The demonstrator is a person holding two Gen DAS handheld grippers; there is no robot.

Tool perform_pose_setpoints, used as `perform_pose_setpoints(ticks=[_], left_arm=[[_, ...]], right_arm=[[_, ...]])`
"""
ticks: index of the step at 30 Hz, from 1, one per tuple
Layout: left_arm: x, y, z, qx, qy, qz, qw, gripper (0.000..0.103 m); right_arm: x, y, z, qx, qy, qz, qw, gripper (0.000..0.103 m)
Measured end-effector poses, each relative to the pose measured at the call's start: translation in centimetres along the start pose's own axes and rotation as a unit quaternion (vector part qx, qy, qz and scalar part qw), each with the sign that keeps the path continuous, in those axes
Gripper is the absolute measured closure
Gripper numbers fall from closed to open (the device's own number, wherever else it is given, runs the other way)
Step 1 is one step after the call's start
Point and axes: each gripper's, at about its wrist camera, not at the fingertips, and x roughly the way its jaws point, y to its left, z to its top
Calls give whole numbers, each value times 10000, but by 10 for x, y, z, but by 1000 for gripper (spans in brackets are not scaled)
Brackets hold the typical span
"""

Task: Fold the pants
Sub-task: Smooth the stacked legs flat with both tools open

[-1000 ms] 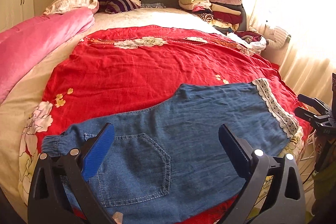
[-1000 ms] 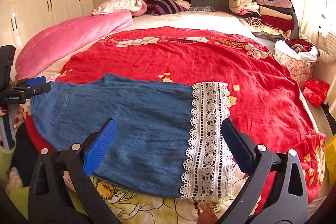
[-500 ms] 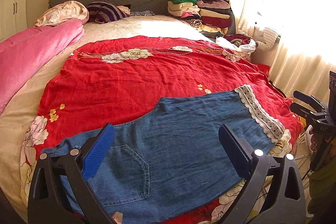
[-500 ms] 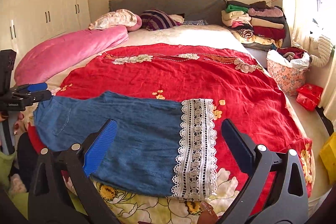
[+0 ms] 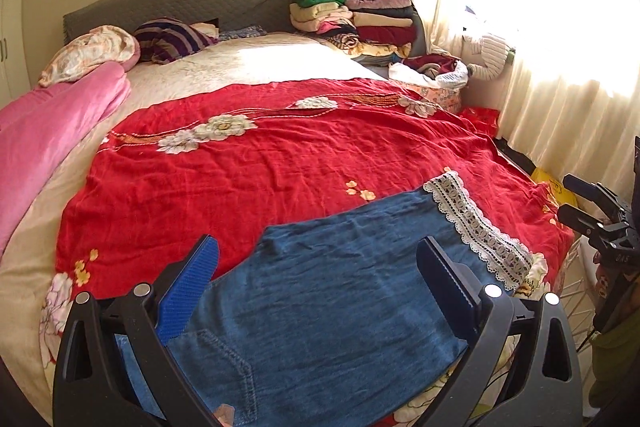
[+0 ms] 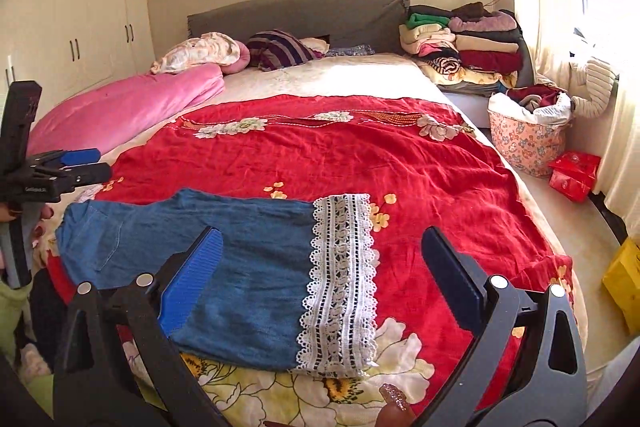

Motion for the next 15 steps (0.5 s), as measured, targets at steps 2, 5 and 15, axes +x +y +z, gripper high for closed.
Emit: perform_pose_setpoints(ticks=[2, 5, 15], left_arm=[[8, -6, 6, 68, 46, -33, 10000, 4], [18, -15, 11, 140, 80, -95, 9998, 4], [60, -46, 22, 472, 301, -284, 9980, 4]], right_arm=[[-2, -4, -2, 26, 4, -33, 10000, 9], [-2, -10, -4, 62, 31, -83, 9999, 9], [7, -21, -21, 196, 281, -173, 9993, 9]])
